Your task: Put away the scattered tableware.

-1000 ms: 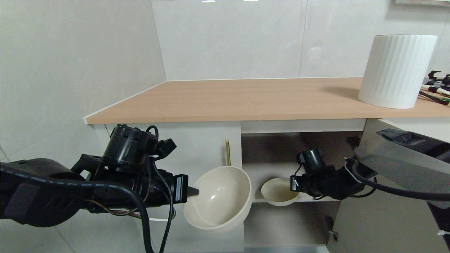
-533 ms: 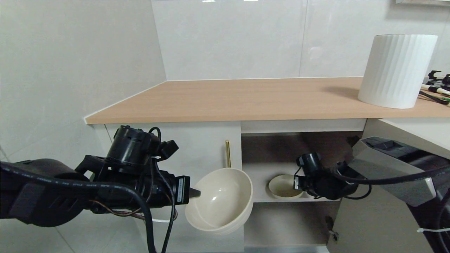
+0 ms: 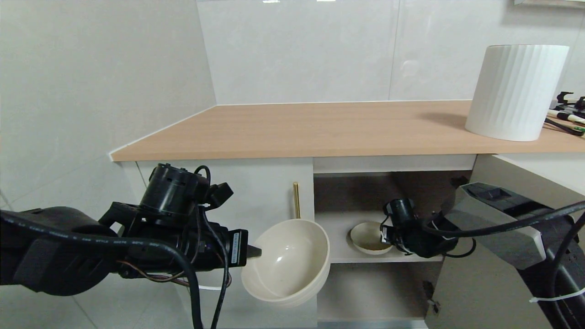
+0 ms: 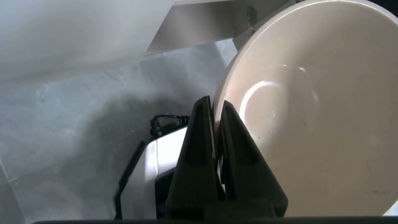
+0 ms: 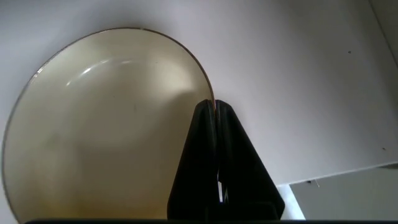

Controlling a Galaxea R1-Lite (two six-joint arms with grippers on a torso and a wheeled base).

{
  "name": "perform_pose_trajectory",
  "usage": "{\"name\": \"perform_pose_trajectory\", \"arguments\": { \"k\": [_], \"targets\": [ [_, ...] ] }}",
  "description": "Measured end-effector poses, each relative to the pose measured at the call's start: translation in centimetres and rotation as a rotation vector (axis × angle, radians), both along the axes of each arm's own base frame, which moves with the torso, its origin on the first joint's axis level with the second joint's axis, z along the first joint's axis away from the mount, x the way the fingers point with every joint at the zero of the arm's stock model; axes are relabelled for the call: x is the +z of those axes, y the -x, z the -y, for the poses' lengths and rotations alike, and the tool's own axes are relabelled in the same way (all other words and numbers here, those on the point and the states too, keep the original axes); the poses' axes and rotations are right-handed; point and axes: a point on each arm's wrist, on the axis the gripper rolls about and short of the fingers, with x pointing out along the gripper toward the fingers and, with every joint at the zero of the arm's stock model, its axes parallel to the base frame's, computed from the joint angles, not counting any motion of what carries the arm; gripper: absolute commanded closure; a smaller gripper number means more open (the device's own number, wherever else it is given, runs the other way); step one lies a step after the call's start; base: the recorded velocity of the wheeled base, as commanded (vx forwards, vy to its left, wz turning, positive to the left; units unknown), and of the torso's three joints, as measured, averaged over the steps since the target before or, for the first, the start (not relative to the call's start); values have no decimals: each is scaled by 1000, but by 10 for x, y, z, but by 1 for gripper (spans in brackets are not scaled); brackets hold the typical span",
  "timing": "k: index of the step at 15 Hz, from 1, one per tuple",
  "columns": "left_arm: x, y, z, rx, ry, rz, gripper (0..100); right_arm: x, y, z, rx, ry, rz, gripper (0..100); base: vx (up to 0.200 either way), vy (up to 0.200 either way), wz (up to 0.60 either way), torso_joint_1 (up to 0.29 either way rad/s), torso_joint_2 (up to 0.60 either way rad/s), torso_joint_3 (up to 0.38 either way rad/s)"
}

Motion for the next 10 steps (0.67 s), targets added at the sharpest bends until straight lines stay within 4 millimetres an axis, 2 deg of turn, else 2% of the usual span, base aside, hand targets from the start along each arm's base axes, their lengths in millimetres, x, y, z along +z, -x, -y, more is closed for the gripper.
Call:
{"name": "perform_pose_trajectory", "arguments": {
  "k": [5, 6, 10],
  "targets": [
    [0, 0, 0, -2, 0, 1, 100, -4, -6, 2, -21, 10, 13, 100, 0, 0, 0, 0, 0, 0],
    [0, 0, 0, -1, 0, 1, 100, -4, -7, 1, -23, 10, 16, 0, 0, 0, 0, 0, 0, 0],
    [-1, 0, 1, -3, -1, -1, 100, -1, -11, 1, -42, 5, 42, 0, 0, 0, 0, 0, 0, 0]
  ]
}}
